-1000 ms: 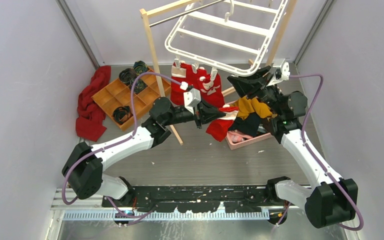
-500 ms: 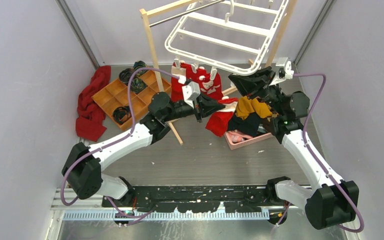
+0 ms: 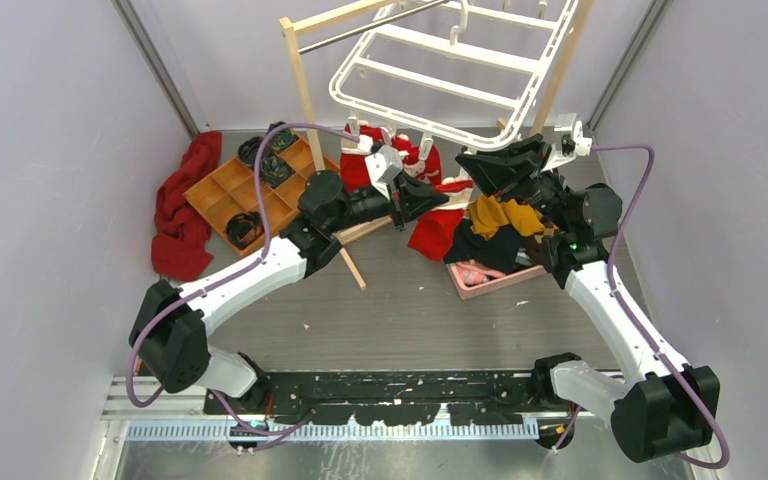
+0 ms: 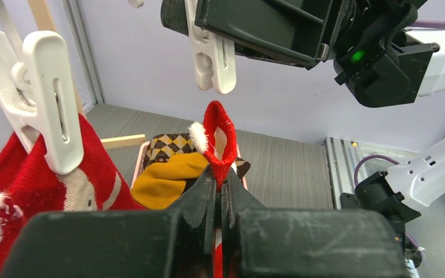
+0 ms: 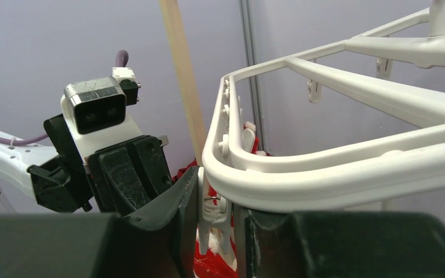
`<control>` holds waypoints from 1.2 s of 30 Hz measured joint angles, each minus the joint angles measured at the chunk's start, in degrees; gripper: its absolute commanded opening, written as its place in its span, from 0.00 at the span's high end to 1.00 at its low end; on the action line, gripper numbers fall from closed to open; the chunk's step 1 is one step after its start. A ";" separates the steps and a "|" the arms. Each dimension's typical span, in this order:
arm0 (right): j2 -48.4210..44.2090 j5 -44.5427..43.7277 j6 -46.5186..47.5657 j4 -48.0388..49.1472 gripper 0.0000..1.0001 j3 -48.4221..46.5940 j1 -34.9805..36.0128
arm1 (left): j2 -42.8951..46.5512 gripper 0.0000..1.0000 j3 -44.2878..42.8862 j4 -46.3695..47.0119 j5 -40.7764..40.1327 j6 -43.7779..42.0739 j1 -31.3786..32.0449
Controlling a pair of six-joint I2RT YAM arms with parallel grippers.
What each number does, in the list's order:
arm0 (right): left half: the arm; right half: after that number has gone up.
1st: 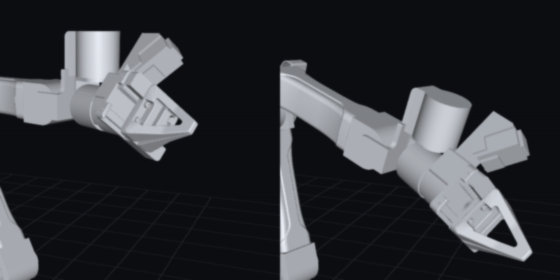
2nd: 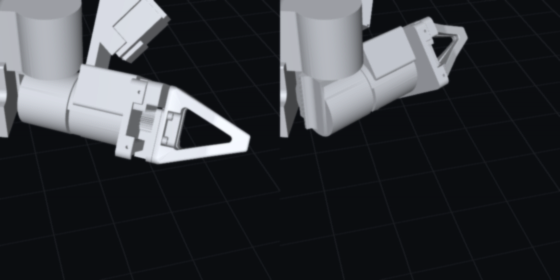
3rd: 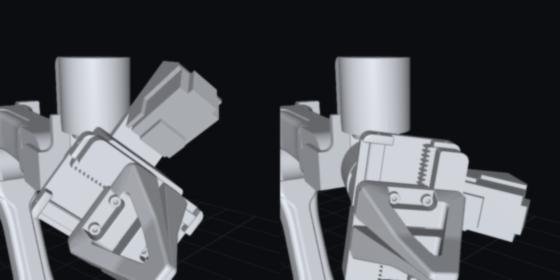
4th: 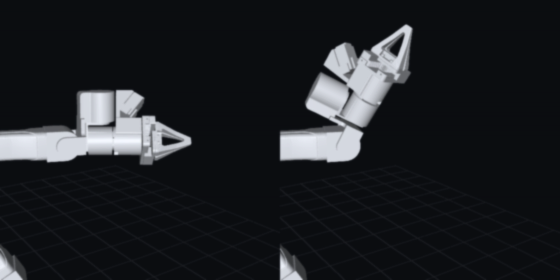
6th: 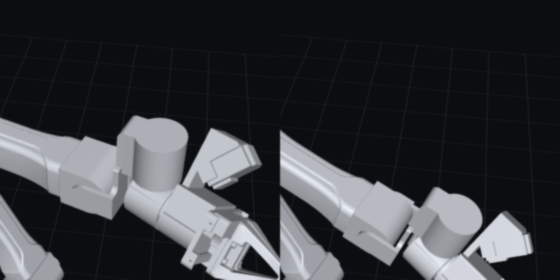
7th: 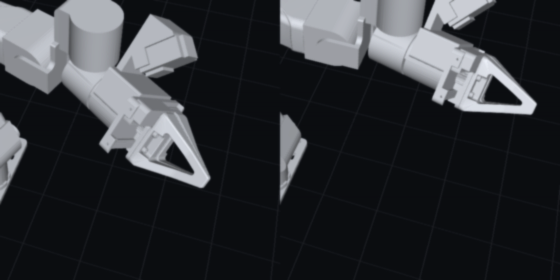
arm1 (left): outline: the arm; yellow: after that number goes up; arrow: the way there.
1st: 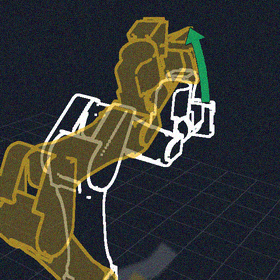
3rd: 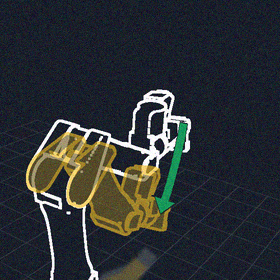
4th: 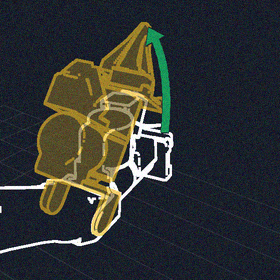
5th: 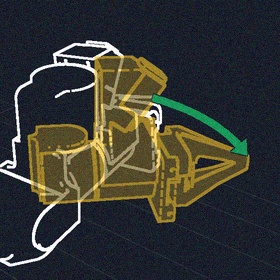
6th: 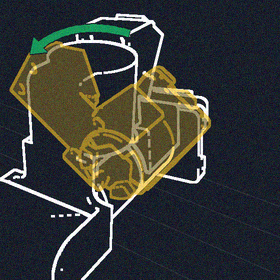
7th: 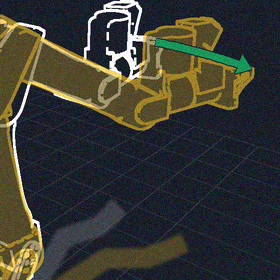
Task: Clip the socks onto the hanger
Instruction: Open the clamp at the hanger, then clamp the sock onto the hanger.
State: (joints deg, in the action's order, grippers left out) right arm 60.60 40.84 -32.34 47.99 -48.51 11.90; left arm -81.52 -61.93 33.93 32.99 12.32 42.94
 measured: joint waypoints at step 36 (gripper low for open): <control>0.15 4.24 -2.21 1.31 0.95 -0.02 0.26 | -6.36 1.00 -7.28 5.60 6.67 23.47 -4.46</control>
State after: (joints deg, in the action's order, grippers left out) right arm 60.75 45.08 -34.54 49.30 -48.53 12.16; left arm -87.88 -69.21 39.53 39.66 35.79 38.48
